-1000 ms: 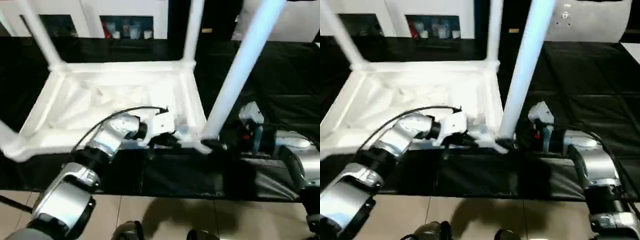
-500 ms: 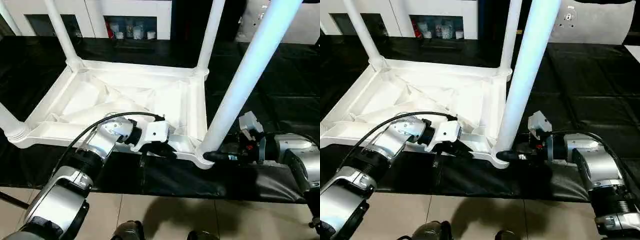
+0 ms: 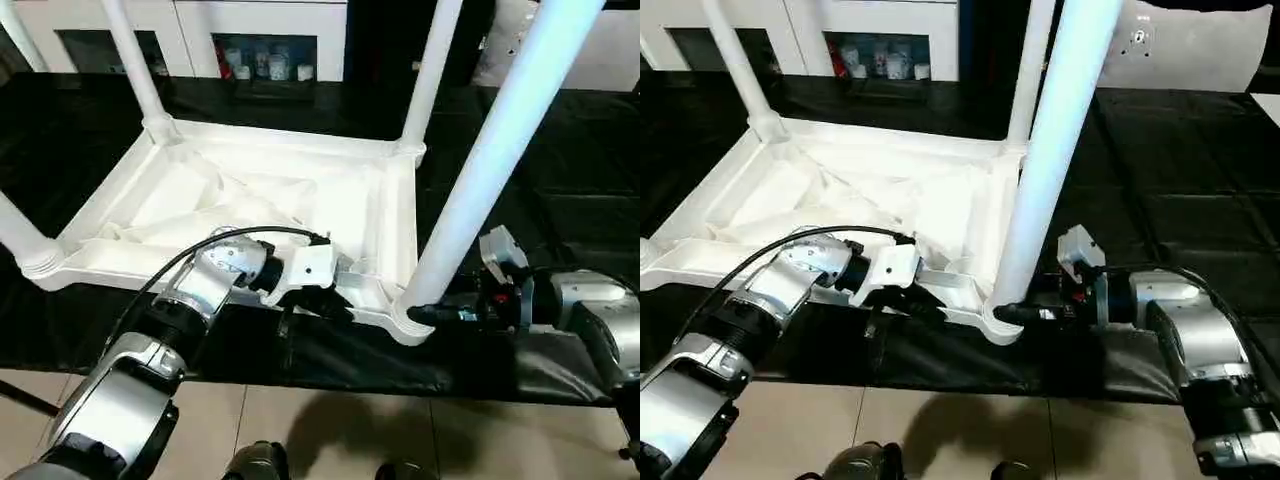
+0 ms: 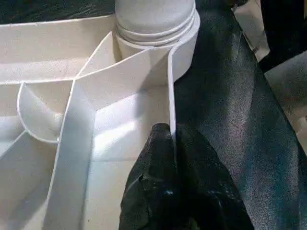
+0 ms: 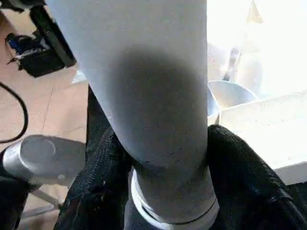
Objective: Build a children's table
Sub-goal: Rotate leg to tighten
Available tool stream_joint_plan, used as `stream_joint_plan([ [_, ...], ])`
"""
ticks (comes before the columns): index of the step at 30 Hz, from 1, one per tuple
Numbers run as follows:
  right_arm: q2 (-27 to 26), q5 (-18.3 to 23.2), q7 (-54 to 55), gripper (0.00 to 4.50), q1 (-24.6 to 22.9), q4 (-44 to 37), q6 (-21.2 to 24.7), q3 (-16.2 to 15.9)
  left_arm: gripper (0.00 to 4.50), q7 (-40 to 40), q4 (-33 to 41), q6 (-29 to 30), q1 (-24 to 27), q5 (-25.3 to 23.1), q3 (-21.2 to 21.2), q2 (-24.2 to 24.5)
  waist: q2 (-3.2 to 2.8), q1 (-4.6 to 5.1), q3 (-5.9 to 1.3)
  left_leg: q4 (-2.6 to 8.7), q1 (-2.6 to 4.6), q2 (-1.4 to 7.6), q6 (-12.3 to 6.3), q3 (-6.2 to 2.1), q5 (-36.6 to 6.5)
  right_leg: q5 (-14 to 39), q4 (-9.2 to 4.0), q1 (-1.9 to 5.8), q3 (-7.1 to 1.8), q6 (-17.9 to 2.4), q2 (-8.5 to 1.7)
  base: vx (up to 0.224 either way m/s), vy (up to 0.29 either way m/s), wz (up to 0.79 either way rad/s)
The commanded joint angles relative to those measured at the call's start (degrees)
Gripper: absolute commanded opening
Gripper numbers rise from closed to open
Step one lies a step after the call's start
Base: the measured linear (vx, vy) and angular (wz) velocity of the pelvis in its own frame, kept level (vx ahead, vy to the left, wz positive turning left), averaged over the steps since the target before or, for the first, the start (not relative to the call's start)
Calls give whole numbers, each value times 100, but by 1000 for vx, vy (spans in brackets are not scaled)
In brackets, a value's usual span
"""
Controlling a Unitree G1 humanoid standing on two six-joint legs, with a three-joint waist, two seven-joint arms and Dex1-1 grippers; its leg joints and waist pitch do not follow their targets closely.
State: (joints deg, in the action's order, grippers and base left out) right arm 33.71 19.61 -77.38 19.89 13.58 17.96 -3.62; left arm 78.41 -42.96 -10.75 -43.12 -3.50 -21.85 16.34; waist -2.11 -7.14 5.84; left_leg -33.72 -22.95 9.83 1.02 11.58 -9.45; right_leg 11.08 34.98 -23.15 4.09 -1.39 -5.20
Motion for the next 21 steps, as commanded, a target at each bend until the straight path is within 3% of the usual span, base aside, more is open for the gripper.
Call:
stream_joint_plan([
  [1,-320,264,383,202,16,-321,319,15,0,-231,76,202,67,-28,-3,-144,63,5,-454,371,155,411,-519,-188,-1064,954,-421,278,-277,-1467,-467,0,0,0],
  [4,-682,-95,1315,202,144,-248,575,-43,0,-724,10,514,0,-57,80,-380,78,87,-425,409,156,395,-348,-203,-1254,1367,-455,260,-272,-1368,-452,0,0,0],
  [8,-1286,-738,2989,201,455,175,819,47,0,-1726,-268,1043,-270,-223,204,-793,93,242,-377,457,170,346,-19,-245,-1682,2288,-546,256,-268,-1086,-460,0,0,0],
  [11,-1708,-1120,4334,197,728,557,1179,266,0,-2646,-444,1601,-502,-277,399,-1176,68,329,-416,450,218,343,109,-232,-1601,1981,-536,221,-290,-1138,-440,0,0,0],
  [12,-1855,-1183,4728,197,827,679,1330,354,0,-3018,-472,1816,-582,-271,505,-1345,81,356,-426,437,211,335,72,-230,-1538,1761,-523,241,-297,-1193,-432,0,0,0],
  [13,-1906,-1169,4829,197,859,718,1376,396,0,-3121,-480,1867,-604,-268,535,-1392,58,351,-433,424,210,317,26,-216,-1479,1651,-521,247,-299,-1220,-425,0,0,0],
  [15,-2132,-1005,5201,197,975,811,1508,631,0,-3454,-491,1974,-664,-243,658,-1564,73,345,-454,390,174,300,-203,-196,-1181,1230,-512,277,-309,-1254,-431,0,0,0],
  [20,-2360,-1124,5599,197,1140,916,1322,760,0,-3684,-505,2066,-705,-218,784,-1744,72,336,-467,378,155,295,-403,-189,-905,841,-481,304,-282,-1297,-408,0,0,0],
  [21,-2377,-1144,5620,230,1154,932,1272,757,0,-3705,-501,2079,-708,-242,773,-1745,71,340,-459,385,153,298,-416,-191,-945,865,-484,304,-280,-1295,-409,0,0,0],
])
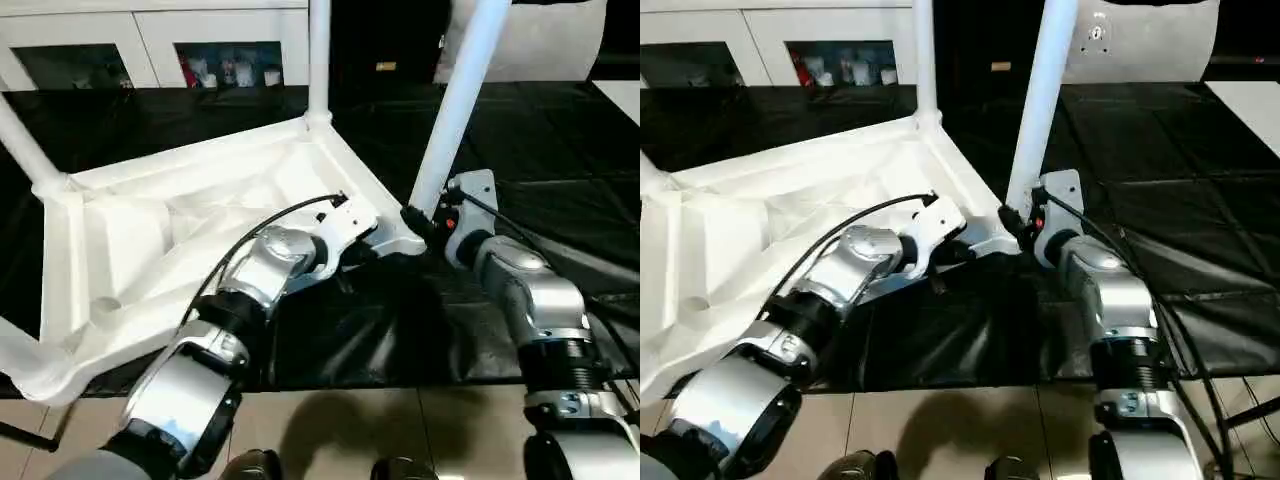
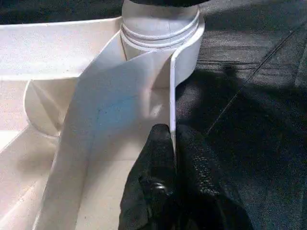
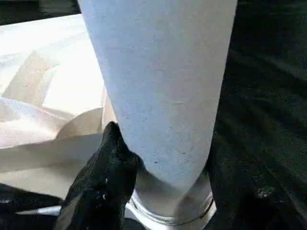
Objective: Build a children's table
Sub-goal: Rotate leg to tighten
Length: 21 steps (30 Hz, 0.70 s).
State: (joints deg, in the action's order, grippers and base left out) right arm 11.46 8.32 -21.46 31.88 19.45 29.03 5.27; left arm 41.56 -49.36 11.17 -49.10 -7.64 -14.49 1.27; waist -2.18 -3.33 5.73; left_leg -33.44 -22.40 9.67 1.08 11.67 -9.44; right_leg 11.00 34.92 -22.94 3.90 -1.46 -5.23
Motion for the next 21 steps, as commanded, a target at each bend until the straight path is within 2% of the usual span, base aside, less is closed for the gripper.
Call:
stream_joint_plan([
  [1,-136,-25,-54,263,-44,366,-8,-162,0,21,173,-123,-91,132,-4,-192,78,-44,-443,361,101,314,-423,-200,-980,911,-485,283,-259,-1281,-404,0,0,0],
  [4,-55,49,-289,273,-107,319,-256,-177,0,127,266,-157,-30,26,-110,9,70,-48,-440,364,115,327,-392,-200,-1090,1059,-503,273,-268,-1277,-416,0,0,0],
  [7,75,59,-517,299,-213,172,-347,-250,0,231,238,-248,-13,-18,-128,128,70,-48,-450,356,91,331,-477,-204,-929,665,-452,289,-263,-1336,-404,0,0,0],
  [8,105,60,-560,316,-237,135,-348,-271,0,265,237,-257,-9,-22,-127,148,29,-44,-441,355,90,326,-499,-200,-949,596,-459,286,-261,-1350,-399,0,0,0],
  [13,490,340,-1283,354,-471,-126,-504,-178,0,942,268,-842,109,-54,-346,459,55,-73,-442,340,76,323,-634,-202,-866,398,-440,323,-257,-1410,-410,0,0,0],
  [14,621,386,-1539,361,-531,-176,-591,-199,0,1108,266,-969,141,-33,-376,517,43,-82,-428,339,81,332,-666,-198,-906,406,-448,315,-255,-1423,-414,0,0,0],
  [16,883,406,-2006,365,-638,-252,-741,-285,0,1321,250,-1072,176,-1,-421,616,35,-95,-415,346,82,346,-651,-196,-959,495,-447,303,-251,-1440,-408,0,0,0],
  [18,1144,437,-2457,389,-739,-320,-881,-362,0,1535,228,-1354,210,0,-484,724,32,-132,-395,354,100,360,-602,-192,-1088,749,-476,288,-253,-1416,-412,0,0,0],
  [21,1496,324,-2837,408,-807,-285,-1146,-476,0,1968,198,-1663,264,75,-529,869,22,-196,-396,365,116,384,-538,-193,-1112,784,-461,273,-262,-1400,-413,0,0,0],
])
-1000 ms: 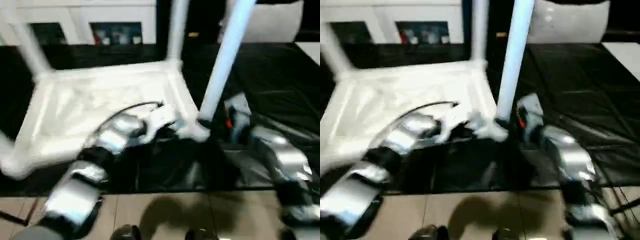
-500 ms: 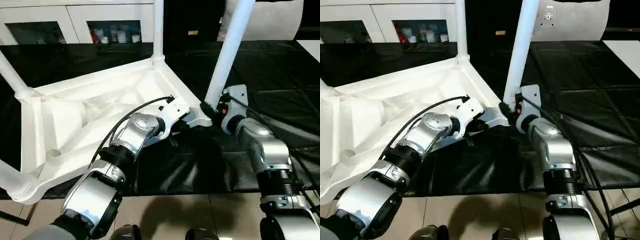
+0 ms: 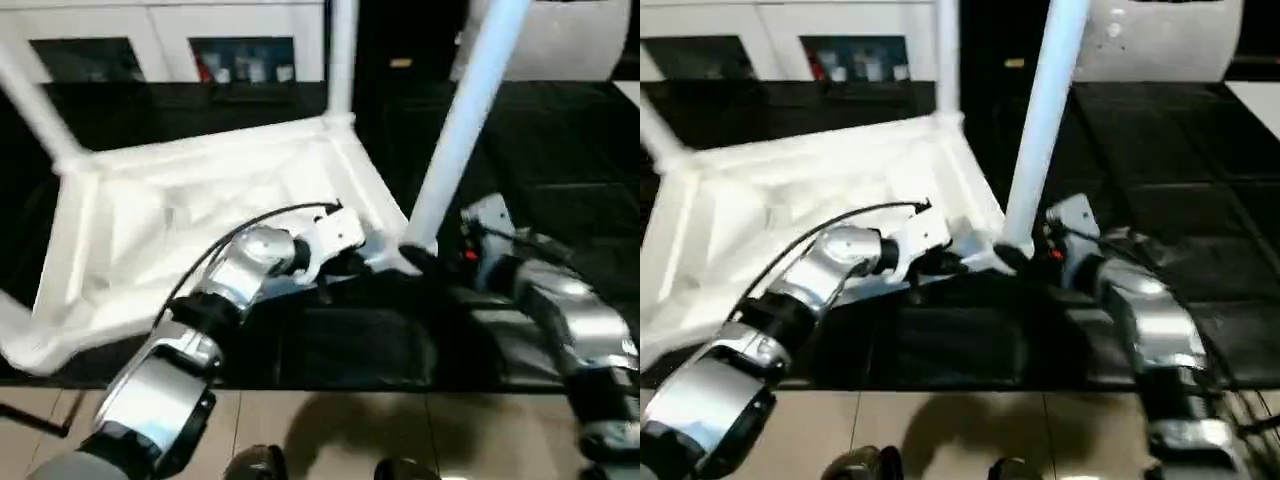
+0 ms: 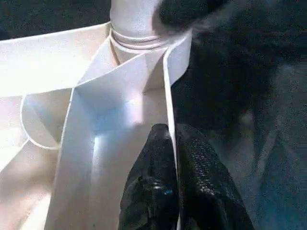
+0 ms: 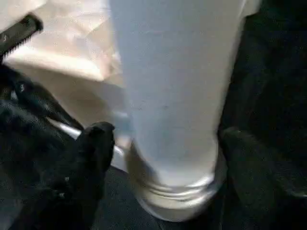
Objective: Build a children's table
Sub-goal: Rotate leg to tighten
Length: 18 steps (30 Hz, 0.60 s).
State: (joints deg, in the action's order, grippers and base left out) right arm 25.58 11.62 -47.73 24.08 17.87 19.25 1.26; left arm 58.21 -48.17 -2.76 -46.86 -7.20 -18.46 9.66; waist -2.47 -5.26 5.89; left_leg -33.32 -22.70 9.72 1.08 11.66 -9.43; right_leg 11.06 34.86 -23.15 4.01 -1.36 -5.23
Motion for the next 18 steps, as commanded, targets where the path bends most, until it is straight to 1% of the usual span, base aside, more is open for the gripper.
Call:
stream_joint_plan([
  [1,103,0,-251,408,-31,-129,-188,-80,0,347,82,-290,46,33,-142,45,52,-7,-413,353,145,377,-537,-190,-1127,772,-455,292,-272,-1417,-413,0,0,0],
  [2,233,41,-555,408,-63,-157,-330,-121,0,647,99,-411,83,43,-215,149,48,-13,-412,355,143,376,-529,-189,-1162,776,-455,291,-271,-1430,-418,0,0,0],
  [4,402,144,-1001,408,-119,-260,-476,-175,0,993,120,-530,123,51,-290,284,51,-27,-409,354,132,378,-556,-189,-1164,738,-448,300,-270,-1439,-421,0,0,0],
  [6,465,172,-1182,408,-131,-277,-561,-194,0,1162,132,-565,137,60,-316,341,58,-46,-420,346,127,392,-632,-191,-1076,594,-421,304,-272,-1472,-435,0,0,0],
  [7,516,271,-1456,408,-138,-293,-636,-190,0,1379,205,-606,177,102,-346,411,56,-47,-420,346,127,393,-645,-190,-1059,580,-424,297,-269,-1486,-429,0,0,0],
  [8,559,376,-1719,390,-144,-315,-645,-198,0,1562,270,-631,211,135,-379,469,80,-50,-417,345,123,391,-667,-185,-1111,642,-432,301,-266,-1507,-439,0,0,0],
  [9,595,423,-1865,380,-157,-343,-617,-228,0,1684,322,-645,240,147,-417,508,65,-66,-410,351,122,404,-668,-193,-1138,740,-428,301,-267,-1512,-449,0,0,0],
  [10,646,460,-2024,380,-173,-358,-604,-286,0,1820,358,-688,269,161,-457,547,64,-67,-409,354,125,408,-667,-192,-1126,752,-432,296,-269,-1511,-442,0,0,0],
  [11,702,508,-2201,369,-194,-385,-548,-352,0,1938,398,-724,299,173,-495,581,52,-82,-410,357,142,417,-658,-192,-1159,800,-439,285,-268,-1519,-439,0,0,0],
  [12,774,523,-2381,369,-213,-412,-512,-444,0,2042,436,-750,327,190,-523,606,63,-89,-405,363,141,420,-647,-189,-1173,815,-439,282,-272,-1515,-430,0,0,0],
  [13,846,496,-2526,354,-213,-394,-513,-549,0,2134,454,-774,343,215,-528,620,58,-100,-404,365,145,424,-635,-194,-1187,831,-436,280,-274,-1512,-434,0,0,0],
  [14,876,458,-2563,354,-205,-367,-529,-600,0,2169,461,-776,347,230,-525,623,53,-117,-405,366,152,429,-614,-189,-1203,841,-435,270,-279,-1514,-440,0,0,0],
  [15,895,435,-2622,342,-188,-329,-547,-633,0,2209,467,-772,345,248,-519,625,65,-119,-401,371,150,429,-589,-189,-1223,871,-439,269,-280,-1513,-440,0,0,0],
  [16,904,437,-2716,334,-160,-275,-510,-668,0,2288,503,-751,351,285,-514,634,64,-124,-405,369,150,428,-574,-191,-1234,885,-435,271,-279,-1515,-445,0,0,0],
  [17,907,447,-2749,334,-153,-265,-485,-678,0,2312,517,-745,355,296,-512,638,64,-126,-402,373,146,427,-553,-193,-1246,939,-440,272,-282,-1506,-453,0,0,0],
  [18,911,458,-2786,312,-150,-252,-484,-682,0,2344,523,-752,358,300,-503,640,63,-125,-399,380,140,430,-533,-200,-1264,975,-439,273,-281,-1497,-453,0,0,0],
])
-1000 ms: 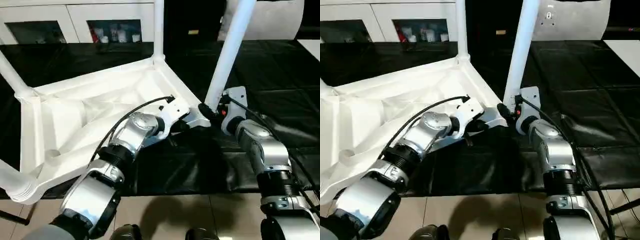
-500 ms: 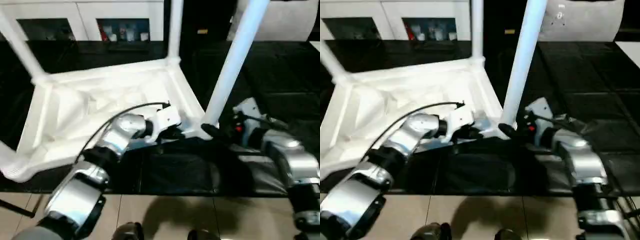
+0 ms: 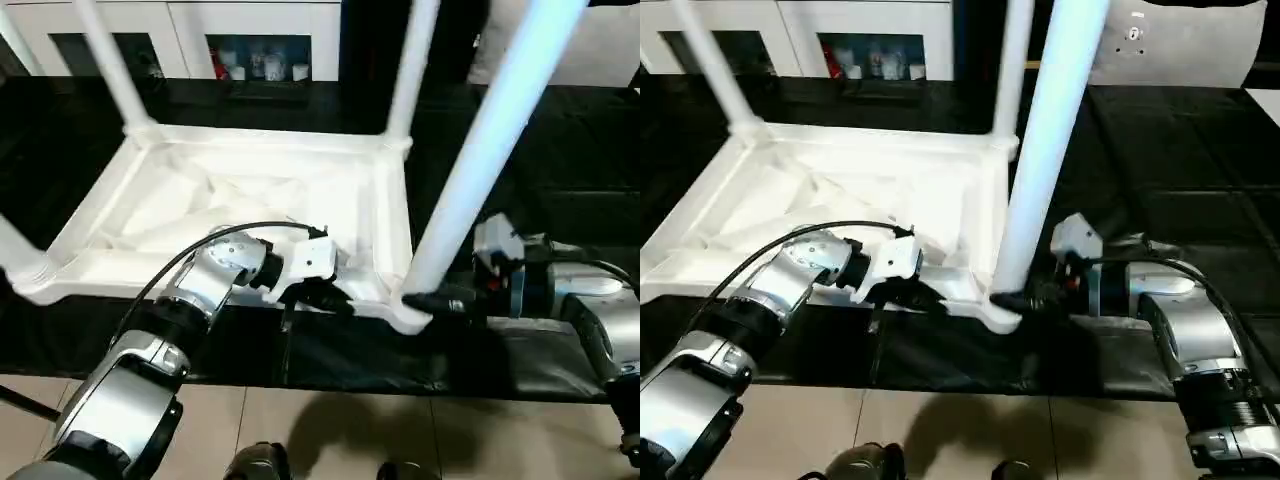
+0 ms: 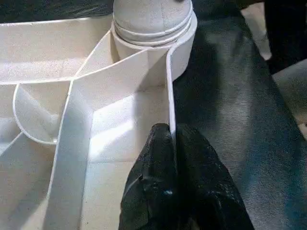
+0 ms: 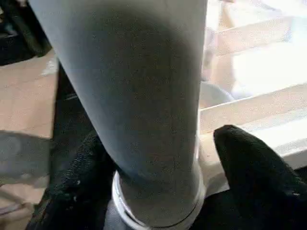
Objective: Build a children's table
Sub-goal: Rotate leg to tighten
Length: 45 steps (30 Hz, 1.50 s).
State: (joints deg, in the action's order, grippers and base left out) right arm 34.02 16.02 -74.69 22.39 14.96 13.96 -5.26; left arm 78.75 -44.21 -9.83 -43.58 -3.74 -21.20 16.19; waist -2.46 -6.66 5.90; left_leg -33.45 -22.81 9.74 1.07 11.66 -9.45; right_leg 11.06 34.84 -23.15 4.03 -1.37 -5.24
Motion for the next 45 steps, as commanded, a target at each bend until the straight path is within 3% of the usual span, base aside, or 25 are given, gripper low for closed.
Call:
stream_joint_plan([
  [1,81,20,-162,298,19,33,29,-57,0,321,149,-43,38,-39,-227,-4,74,19,-404,391,153,424,-531,-197,-1261,978,-439,272,-283,-1491,-448,0,0,0],
  [5,89,78,-321,285,33,21,45,-78,0,394,212,-23,67,-13,-237,31,81,14,-410,377,147,421,-580,-194,-1143,862,-424,270,-284,-1503,-452,0,0,0],
  [12,94,188,-461,214,43,3,88,-85,0,395,185,-25,80,-9,-204,15,84,18,-410,377,151,419,-579,-192,-1142,959,-435,264,-282,-1469,-444,0,0,0],
  [19,16,343,-373,201,-29,-197,404,-24,0,-212,45,351,27,-48,-44,-167,95,19,-400,379,154,421,-574,-189,-1160,1079,-447,258,-284,-1444,-441,0,0,0],
  [20,-35,289,-149,201,-21,-229,521,-17,0,-422,15,595,8,-65,7,-225,73,18,-386,386,160,421,-541,-186,-1208,1138,-460,247,-288,-1438,-439,0,0,0],
  [22,-103,182,139,201,14,-208,623,-11,0,-597,-5,740,-9,-103,27,-269,84,25,-376,397,159,417,-470,-196,-1285,1298,-470,245,-288,-1408,-441,0,0,0],
  [24,-573,-231,1519,200,198,-36,1020,101,0,-1488,-97,1387,-147,-151,218,-592,81,77,-336,431,146,395,-316,-218,-1477,1684,-501,233,-278,-1315,-438,0,0,0],
  [26,-696,-304,1838,200,242,3,1132,137,0,-1715,-123,1540,-189,-151,275,-684,96,121,-315,441,205,363,-119,-241,-1827,2473,-592,212,-278,-1102,-469,0,0,0],
  [28,-1282,-811,3524,197,518,477,1419,334,0,-2530,-276,1960,-402,-248,372,-1088,120,200,-306,469,150,361,-32,-274,-1751,2474,-573,236,-276,-1030,-457,0,0,0],
  [29,-1316,-832,3609,197,530,504,1427,345,0,-2572,-284,1975,-413,-252,376,-1113,102,261,-321,475,186,355,41,-265,-1801,2392,-578,188,-283,-1049,-433,0,0,0],
  [30,-1451,-916,3952,196,582,613,1462,390,0,-2742,-314,2037,-459,-269,392,-1216,116,315,-328,467,187,347,64,-271,-1818,2277,-582,195,-281,-1063,-442,0,0,0],
  [32,-1634,-993,4397,196,650,772,1509,438,0,-3026,-369,2115,-538,-269,432,-1393,114,339,-326,452,179,332,-80,-239,-1719,2015,-602,205,-301,-1079,-438,0,0,0],
  [33,-1983,-952,5104,196,779,1013,1506,681,0,-3438,-514,2160,-694,-261,495,-1677,97,367,-340,443,175,328,-134,-217,-1584,1752,-582,204,-311,-1149,-420,0,0,0],
  [35,-2157,-932,5359,196,825,1051,1498,779,0,-3609,-560,2184,-762,-256,528,-1820,112,364,-350,438,162,311,-197,-216,-1436,1622,-578,228,-292,-1147,-419,0,0,0],
  [36,-2235,-949,5392,196,829,1002,1499,788,0,-3660,-554,2222,-784,-257,551,-1888,72,353,-358,436,166,320,-250,-214,-1351,1446,-584,236,-289,-1165,-417,0,0,0],
  [38,-2325,-886,5252,250,804,894,1360,798,0,-3661,-463,2316,-762,-243,568,-1959,76,338,-381,429,141,320,-375,-212,-1111,958,-532,275,-278,-1215,-407,0,0,0],
  [41,-2356,-866,5252,274,792,851,1309,831,0,-3667,-424,2357,-732,-269,560,-1947,65,328,-390,413,148,329,-562,-203,-922,588,-508,283,-269,-1364,-411,0,0,0],
  [44,-2331,-837,5293,310,758,795,1163,856,0,-3686,-447,2320,-705,-311,553,-1852,81,305,-374,417,143,331,-604,-199,-928,654,-512,288,-267,-1386,-418,0,0,0],
  [45,-2267,-794,5194,313,704,701,1105,868,0,-3640,-436,2280,-682,-327,548,-1760,159,320,-364,426,143,335,-599,-189,-993,784,-532,285,-268,-1350,-415,0,0,0],
])
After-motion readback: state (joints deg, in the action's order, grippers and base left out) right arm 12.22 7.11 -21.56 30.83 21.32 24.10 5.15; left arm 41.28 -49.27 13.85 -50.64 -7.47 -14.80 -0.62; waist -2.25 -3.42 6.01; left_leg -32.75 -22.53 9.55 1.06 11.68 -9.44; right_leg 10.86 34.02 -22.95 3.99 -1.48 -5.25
